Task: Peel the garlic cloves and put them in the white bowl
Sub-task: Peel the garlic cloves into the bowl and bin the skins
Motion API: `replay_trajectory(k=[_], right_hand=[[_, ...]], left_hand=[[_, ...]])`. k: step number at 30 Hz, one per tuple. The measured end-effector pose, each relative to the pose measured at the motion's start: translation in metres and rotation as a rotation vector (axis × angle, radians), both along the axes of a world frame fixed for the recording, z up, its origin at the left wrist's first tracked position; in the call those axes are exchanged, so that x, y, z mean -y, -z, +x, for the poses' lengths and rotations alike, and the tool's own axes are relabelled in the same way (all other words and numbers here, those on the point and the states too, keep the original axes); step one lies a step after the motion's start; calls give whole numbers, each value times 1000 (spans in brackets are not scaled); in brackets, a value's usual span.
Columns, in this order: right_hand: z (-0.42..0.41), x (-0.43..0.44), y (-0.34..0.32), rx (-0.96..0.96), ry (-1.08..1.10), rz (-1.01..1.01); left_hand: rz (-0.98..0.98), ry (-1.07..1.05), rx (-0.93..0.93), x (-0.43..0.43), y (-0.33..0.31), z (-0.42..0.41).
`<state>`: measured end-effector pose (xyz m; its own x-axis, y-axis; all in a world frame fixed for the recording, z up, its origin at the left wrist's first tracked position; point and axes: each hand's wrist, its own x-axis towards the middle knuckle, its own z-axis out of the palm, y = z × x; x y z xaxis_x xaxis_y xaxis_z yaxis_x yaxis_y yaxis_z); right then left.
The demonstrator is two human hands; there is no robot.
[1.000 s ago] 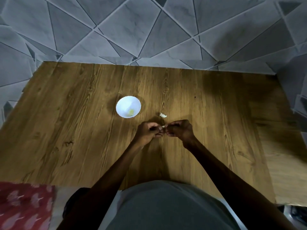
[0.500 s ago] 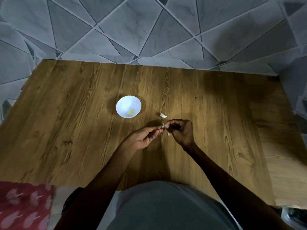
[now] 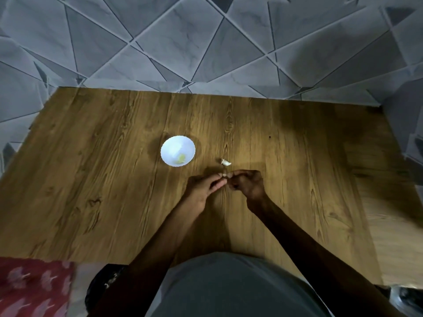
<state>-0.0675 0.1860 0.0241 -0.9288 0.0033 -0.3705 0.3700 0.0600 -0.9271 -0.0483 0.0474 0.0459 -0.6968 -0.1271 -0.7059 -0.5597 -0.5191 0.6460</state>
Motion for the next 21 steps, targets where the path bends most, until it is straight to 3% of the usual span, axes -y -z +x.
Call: replay_trajectory(k=[3,5,6,8,10,11,12,14,17,21], right_hand=[[-3,2,11,-444,-99,376],[0,3,16,-538,-68,462],[2,5,17,-537,-36,448],[6,11,15,-414,35,311],[1,15,8,-28,122,16],[-2,15,3,185,145,-129],[-5,13,0,325,159,-218],[-6,7,-3,380,163,-240],[-4,0,3,122,87,-62],[-9,-4,29,-267,-194,496]], left_hand=[[431,-179,200,8,-1,-5],[417,-171,189,7,0,-6],[277,-120,128,4,1,-4],[-322,62,-97,0,13,0],[-834,224,-424,1,22,4],[-900,244,-503,2,26,5],[-853,231,-520,5,29,6],[-596,172,-424,11,31,7],[-383,180,-307,21,36,5],[-452,256,-267,37,55,8]])
